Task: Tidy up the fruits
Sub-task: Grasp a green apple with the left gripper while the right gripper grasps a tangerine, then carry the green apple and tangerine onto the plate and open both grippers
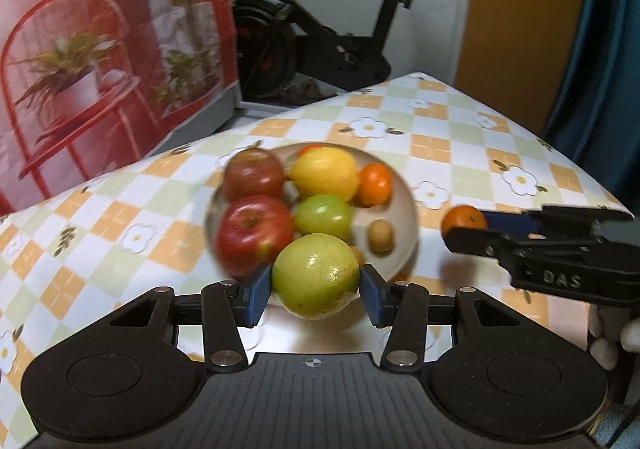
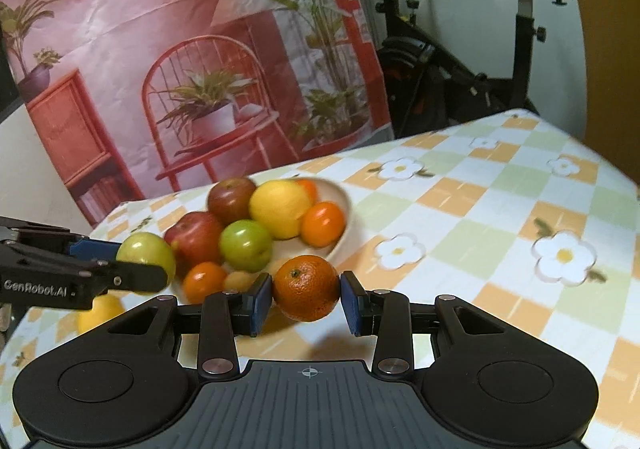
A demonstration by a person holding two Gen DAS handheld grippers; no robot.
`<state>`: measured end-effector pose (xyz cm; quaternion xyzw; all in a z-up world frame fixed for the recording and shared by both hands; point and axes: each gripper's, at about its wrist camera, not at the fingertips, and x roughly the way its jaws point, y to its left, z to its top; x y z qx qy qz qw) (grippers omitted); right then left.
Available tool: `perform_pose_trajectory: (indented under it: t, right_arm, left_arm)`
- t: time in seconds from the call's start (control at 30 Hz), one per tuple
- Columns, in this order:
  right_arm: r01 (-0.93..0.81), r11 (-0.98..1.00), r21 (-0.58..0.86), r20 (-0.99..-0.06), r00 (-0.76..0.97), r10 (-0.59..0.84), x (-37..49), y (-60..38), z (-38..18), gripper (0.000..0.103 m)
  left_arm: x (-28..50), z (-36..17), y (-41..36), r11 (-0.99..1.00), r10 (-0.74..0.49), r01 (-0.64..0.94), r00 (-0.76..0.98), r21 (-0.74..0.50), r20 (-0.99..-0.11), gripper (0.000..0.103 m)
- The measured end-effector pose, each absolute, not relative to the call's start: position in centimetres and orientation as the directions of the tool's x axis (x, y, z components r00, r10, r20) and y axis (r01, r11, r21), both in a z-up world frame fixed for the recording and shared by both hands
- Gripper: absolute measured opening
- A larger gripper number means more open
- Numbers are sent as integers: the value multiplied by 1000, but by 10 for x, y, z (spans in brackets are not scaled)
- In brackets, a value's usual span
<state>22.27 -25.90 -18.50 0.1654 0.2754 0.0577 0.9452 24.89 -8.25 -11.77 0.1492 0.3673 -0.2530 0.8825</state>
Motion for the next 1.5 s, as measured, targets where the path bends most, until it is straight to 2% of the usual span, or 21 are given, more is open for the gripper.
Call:
perform_pose_trajectory:
  t: [0.47,0.8,1.03,1.33,1.5]
  right_arm:
    - [-73,935,346,-467,851,239,253,-284,-189,34]
    - [-120,941,317,-461,847,264,267,-278,-194,34]
    - [-149,946,287,-464,842,273,276,-270,-197,34]
    - [-161,946,282,-456,845,280,278,-267,-200,34]
    - [-181,945,271,-466,834,294,282,-264,-200,36]
  left_arm:
    - [278,-132,-120,803,-299,582,578,127,-760,51]
    - [293,-124,-130,816,-317,566,609,119,-727,51]
    - [311,-123,-132,837,-334,544,593,59,-733,51]
    - [337,-127,-124,863,-403,490,522,-122,-752,51]
    - [338,-129,-127,859,-413,493,511,-137,-754,51]
